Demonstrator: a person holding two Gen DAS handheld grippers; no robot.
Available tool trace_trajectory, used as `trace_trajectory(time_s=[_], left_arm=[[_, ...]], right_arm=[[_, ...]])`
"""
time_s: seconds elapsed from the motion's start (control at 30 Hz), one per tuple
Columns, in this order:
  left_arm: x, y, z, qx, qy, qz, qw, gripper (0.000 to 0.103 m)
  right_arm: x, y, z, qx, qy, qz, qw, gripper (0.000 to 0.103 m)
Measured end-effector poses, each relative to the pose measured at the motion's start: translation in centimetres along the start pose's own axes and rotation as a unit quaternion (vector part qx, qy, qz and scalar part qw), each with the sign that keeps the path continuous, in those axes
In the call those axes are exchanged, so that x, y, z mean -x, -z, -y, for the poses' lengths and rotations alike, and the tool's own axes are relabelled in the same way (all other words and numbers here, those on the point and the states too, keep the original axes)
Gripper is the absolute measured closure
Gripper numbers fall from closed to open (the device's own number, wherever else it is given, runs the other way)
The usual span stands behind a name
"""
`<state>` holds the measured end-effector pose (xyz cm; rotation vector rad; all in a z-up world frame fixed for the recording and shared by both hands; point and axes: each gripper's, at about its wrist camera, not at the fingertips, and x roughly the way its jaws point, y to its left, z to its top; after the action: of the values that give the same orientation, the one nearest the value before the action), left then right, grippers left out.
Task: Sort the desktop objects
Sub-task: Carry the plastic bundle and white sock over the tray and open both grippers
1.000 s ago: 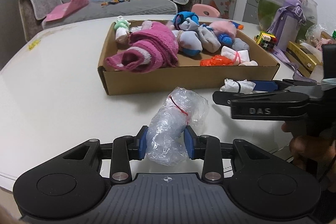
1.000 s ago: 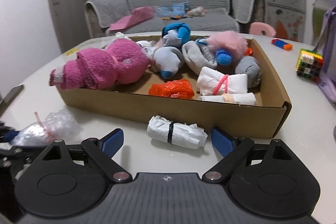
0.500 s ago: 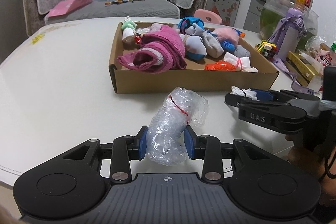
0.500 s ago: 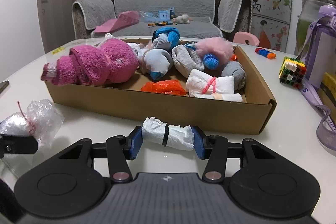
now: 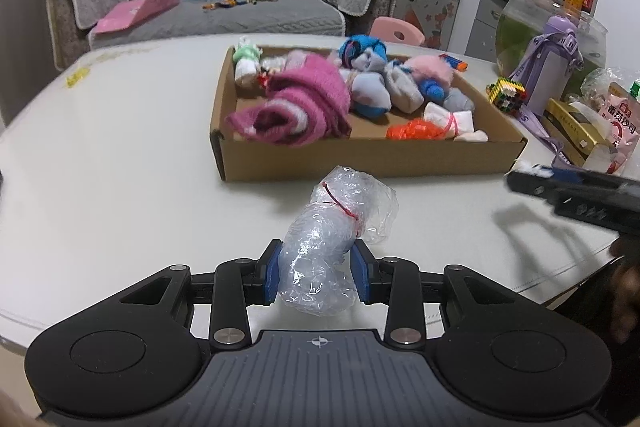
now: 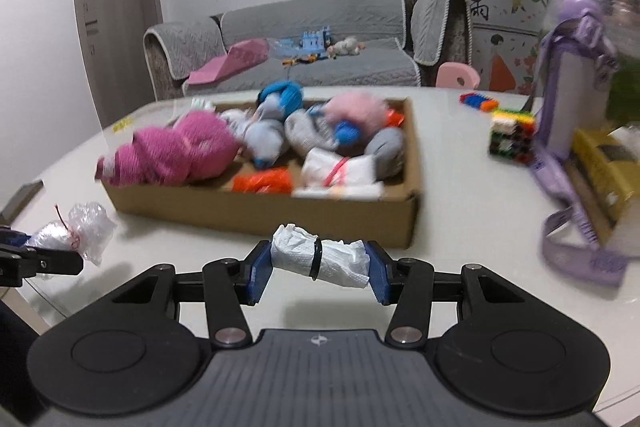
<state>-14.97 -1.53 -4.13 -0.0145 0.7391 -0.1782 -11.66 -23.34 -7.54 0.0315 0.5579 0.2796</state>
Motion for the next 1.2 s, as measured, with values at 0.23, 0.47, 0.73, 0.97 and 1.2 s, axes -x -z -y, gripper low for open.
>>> trace_trajectory(time_s=[0.23, 0.47, 0.73, 0.97, 1.2], left_arm=[[2.6, -4.5, -0.9, 0.002, -0.006, 0.036, 0.9993, 0.061], [4.2, -11.3, -2.2, 0.009, -0.014, 0.083, 0.9964, 0.061], [2.2, -18.2, -0.9, -0.018, -0.036, 0.101, 0.994, 0.061], [-1.9, -20.5, 0.1, -0.019, -0.029, 0.079, 0.9963, 0.061], [-6.1, -20.7, 0.5, -0.021, -0.02, 0.044, 0.9986, 0.061]], right_arm=[[2.5, -4.7, 4.4, -0.003, -0.006, 0.042, 0.999, 0.057], [3.0, -10.4, 5.8, 0.011, -0.028, 0.089, 0.996, 0.057], [0.8, -15.3, 4.5, 0.044, -0.081, 0.104, 0.99, 0.057], [-2.4, -17.0, 3.1, 0.059, -0.129, 0.079, 0.987, 0.057], [-6.4, -16.3, 2.2, 0.076, -0.148, 0.028, 0.986, 0.057]])
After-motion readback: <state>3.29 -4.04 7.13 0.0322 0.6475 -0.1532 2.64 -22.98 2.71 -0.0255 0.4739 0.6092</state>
